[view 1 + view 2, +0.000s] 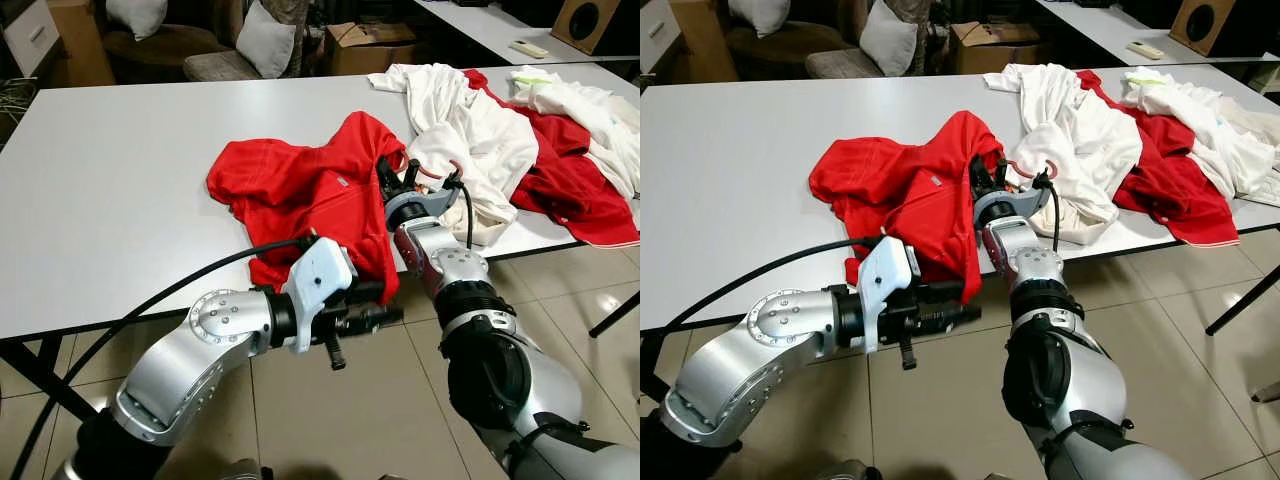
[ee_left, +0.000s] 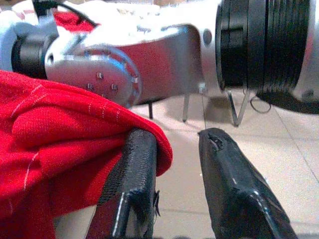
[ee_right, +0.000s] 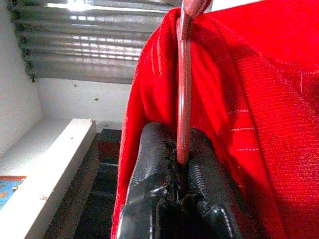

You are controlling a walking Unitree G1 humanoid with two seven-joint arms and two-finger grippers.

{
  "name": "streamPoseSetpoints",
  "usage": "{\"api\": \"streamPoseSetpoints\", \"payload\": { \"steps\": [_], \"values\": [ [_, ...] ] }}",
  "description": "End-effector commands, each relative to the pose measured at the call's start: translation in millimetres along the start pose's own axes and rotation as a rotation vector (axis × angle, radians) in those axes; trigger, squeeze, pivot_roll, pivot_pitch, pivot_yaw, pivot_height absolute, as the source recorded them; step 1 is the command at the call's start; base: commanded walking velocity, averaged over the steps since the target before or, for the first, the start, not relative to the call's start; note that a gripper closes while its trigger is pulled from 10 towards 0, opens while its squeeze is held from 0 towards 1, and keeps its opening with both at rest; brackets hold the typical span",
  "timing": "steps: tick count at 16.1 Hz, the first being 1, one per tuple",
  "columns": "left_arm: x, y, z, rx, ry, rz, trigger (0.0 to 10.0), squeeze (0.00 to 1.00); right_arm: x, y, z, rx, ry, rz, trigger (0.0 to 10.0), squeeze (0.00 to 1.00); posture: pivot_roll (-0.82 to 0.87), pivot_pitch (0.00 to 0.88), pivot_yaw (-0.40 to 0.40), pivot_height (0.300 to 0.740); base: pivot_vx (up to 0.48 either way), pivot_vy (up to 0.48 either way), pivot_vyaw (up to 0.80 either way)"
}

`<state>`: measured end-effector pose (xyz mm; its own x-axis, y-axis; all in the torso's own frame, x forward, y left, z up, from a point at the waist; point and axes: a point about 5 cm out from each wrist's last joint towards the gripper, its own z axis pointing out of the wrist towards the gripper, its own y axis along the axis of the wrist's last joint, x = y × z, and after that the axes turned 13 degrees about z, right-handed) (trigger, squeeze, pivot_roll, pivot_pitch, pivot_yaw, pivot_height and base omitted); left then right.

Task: Hang hanger

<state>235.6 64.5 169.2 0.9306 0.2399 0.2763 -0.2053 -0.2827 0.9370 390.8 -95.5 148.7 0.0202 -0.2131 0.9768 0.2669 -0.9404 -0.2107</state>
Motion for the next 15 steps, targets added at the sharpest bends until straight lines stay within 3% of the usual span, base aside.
{"api": "streamPoseSetpoints", "payload": {
  "steps": [1,3,4,6,8,11,12,13,15],
  "values": [
    [-7.9,-3,3.4,0.028,-0.049,0.022,10.0,1.0,17.5,7,5.0,-0.03,0.05,-0.031,10.0,0.0,-0.02,0.0,-0.025,0.74,0.0,0.0,0.0],
    [0.5,-10,2.6,0.084,0.025,0.03,10.0,1.0,21.8,12,5.2,-0.051,0.067,-0.041,10.0,0.0,-0.02,0.0,-0.022,0.74,0.0,0.0,0.0],
    [8.8,-7,1.0,0.05,0.09,-0.003,10.0,1.0,26.0,15,5.6,-0.057,0.081,-0.036,10.0,0.0,-0.02,0.0,-0.018,0.74,0.0,0.0,0.0],
    [15.1,10,-2.3,-0.11,0.137,-0.09,10.0,1.0,33.7,20,5.9,-0.057,0.118,-0.017,10.0,0.0,-0.02,0.0,-0.016,0.74,0.0,0.0,0.0],
    [8.5,31,-10.0,-0.33,0.049,-0.156,10.0,1.0,37.1,25,5.5,-0.067,0.127,-0.067,10.0,0.0,-0.02,0.0,-0.014,0.74,0.0,0.0,0.0],
    [22.2,28,-16.1,-0.245,0.118,-0.083,10.0,1.0,33.6,29,4.5,-0.088,0.084,-0.157,10.0,0.0,-0.03,0.0,-0.009,0.74,0.0,0.0,0.0],
    [25.5,29,-21.3,-0.273,0.133,-0.097,10.0,1.0,33.7,29,4.3,-0.083,0.086,-0.16,10.0,0.0,-0.03,0.0,-0.005,0.74,0.0,0.0,0.0],
    [32.6,24,-31.4,-0.26,0.204,-0.108,10.0,1.0,33.1,29,3.5,-0.065,0.085,-0.197,10.0,0.0,-0.03,0.0,-0.001,0.74,0.0,0.0,0.0],
    [58.8,-12,-58.3,-0.069,0.538,-0.152,10.0,1.0,32.1,31,-2.1,-0.022,0.1,-0.263,10.0,0.0,-0.03,0.0,-0.003,0.74,0.0,0.0,0.0]
  ]
}}
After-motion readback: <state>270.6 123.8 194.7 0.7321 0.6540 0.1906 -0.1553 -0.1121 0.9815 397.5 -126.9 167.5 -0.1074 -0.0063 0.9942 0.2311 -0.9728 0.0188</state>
